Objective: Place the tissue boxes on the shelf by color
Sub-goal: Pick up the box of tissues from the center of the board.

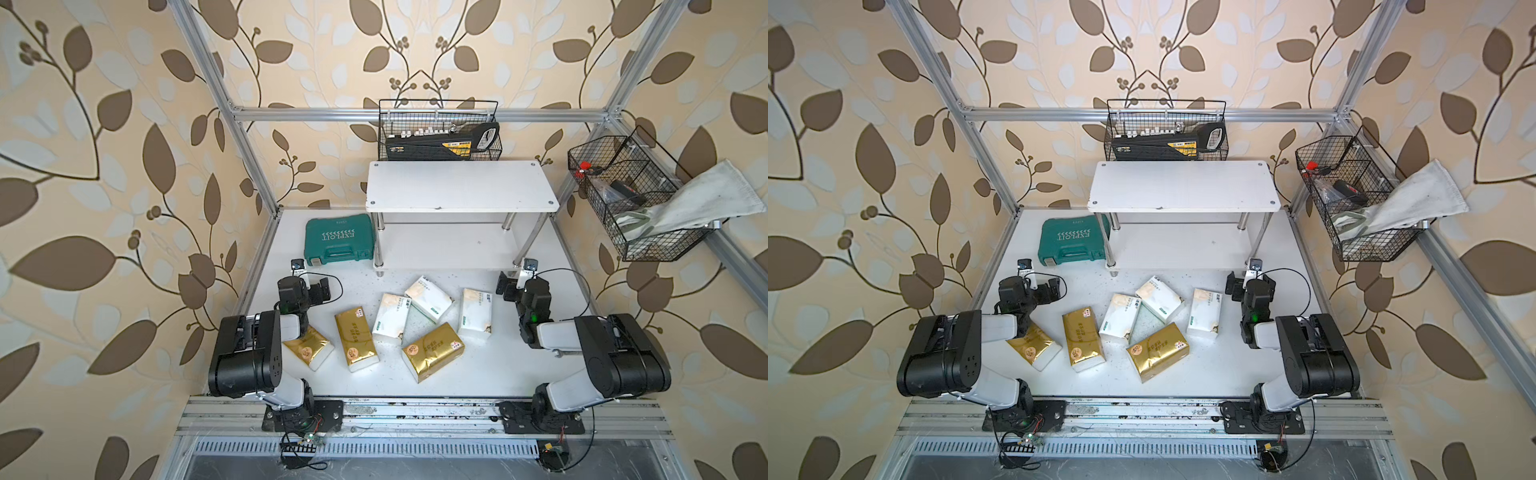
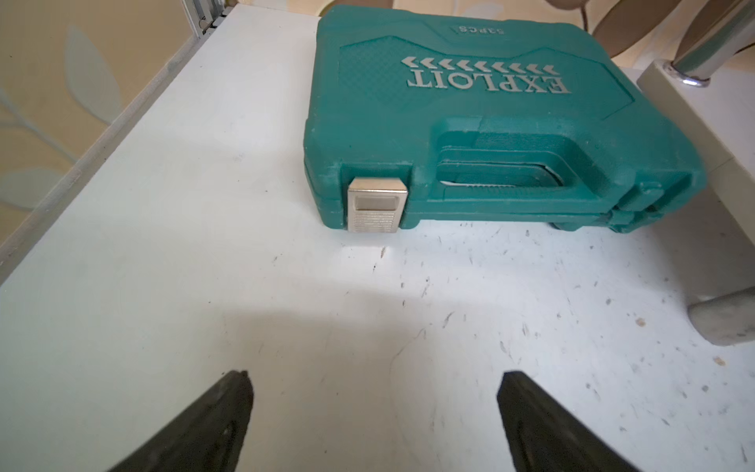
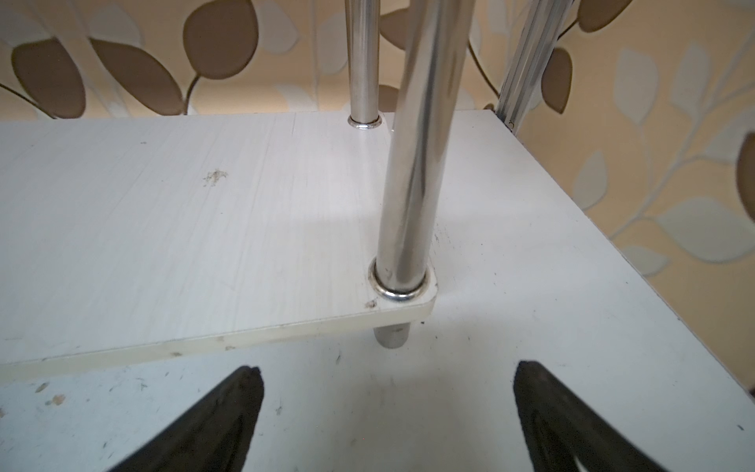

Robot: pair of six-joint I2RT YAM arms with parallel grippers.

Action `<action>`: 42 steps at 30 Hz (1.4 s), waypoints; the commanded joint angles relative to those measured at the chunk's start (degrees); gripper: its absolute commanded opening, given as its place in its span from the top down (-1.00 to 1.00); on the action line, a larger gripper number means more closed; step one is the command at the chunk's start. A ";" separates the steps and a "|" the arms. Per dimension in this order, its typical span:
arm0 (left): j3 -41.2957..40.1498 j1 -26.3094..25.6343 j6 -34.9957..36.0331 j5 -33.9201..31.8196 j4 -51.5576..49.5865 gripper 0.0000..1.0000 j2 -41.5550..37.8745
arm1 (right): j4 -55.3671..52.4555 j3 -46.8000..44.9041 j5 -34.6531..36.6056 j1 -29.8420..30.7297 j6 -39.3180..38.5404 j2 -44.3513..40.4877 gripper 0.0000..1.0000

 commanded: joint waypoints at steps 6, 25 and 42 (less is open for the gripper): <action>0.48 0.22 -0.56 -0.02 2.00 -0.98 -0.91 | 0.57 0.55 -0.24 0.22 0.11 -0.27 -0.98; 0.81 0.17 -0.53 0.14 1.51 -0.98 -0.72 | -0.02 0.90 -0.58 0.15 0.29 -0.10 -0.98; 14.72 -3.82 -4.40 -3.25 -31.80 -0.98 -13.65 | -55.11 14.91 3.03 1.03 18.67 -28.40 -0.98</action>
